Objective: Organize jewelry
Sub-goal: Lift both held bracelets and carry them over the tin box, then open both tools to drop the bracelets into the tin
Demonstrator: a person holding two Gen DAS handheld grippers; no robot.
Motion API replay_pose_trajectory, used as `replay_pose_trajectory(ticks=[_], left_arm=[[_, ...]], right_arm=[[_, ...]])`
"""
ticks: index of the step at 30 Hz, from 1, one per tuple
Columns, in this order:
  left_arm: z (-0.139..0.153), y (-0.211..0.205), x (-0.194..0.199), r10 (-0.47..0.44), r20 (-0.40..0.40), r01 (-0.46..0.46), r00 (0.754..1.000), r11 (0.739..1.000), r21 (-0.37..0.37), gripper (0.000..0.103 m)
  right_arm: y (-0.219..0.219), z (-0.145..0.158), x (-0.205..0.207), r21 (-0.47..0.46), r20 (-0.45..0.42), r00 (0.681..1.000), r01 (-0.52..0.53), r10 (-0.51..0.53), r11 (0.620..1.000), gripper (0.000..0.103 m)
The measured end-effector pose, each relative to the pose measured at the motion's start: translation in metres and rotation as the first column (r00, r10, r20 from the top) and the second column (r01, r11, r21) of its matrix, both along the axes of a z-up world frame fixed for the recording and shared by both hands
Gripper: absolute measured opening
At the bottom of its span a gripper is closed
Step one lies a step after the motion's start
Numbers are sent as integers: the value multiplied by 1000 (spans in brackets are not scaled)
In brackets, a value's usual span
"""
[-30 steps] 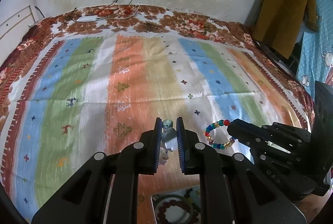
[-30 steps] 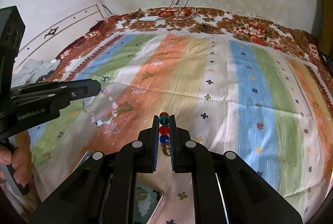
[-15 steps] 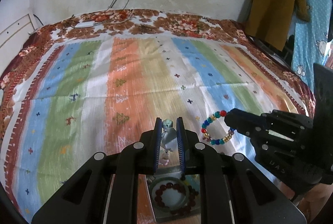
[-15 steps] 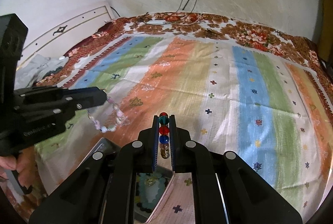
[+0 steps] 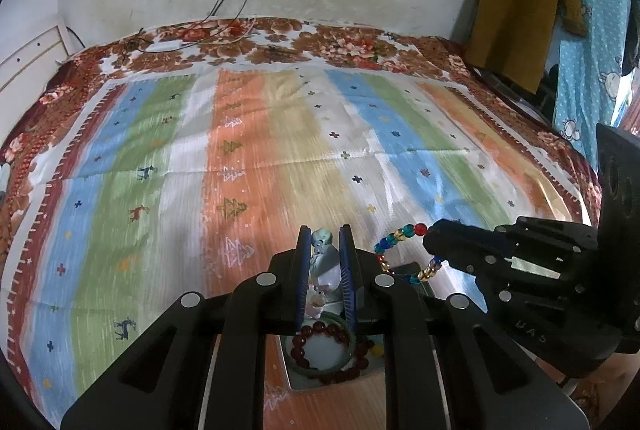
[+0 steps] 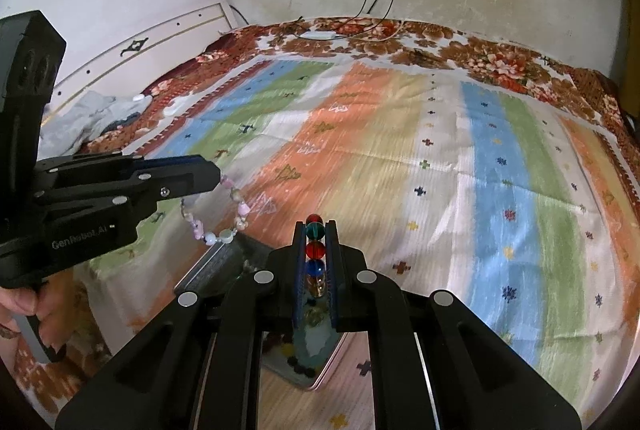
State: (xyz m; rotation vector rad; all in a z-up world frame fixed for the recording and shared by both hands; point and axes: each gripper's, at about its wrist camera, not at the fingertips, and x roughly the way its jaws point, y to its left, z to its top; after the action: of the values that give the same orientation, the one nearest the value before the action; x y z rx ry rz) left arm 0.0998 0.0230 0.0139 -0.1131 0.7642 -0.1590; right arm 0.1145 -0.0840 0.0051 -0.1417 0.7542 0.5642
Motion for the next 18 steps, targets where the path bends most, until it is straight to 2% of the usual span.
replay_pose_trajectory(ticks=[18], left_arm=[[-12, -5, -25, 6, -33, -6, 999, 1000, -3, 14]], right_arm=[[-3, -10, -25, 18, -40, 999, -25, 25, 1000, 10]])
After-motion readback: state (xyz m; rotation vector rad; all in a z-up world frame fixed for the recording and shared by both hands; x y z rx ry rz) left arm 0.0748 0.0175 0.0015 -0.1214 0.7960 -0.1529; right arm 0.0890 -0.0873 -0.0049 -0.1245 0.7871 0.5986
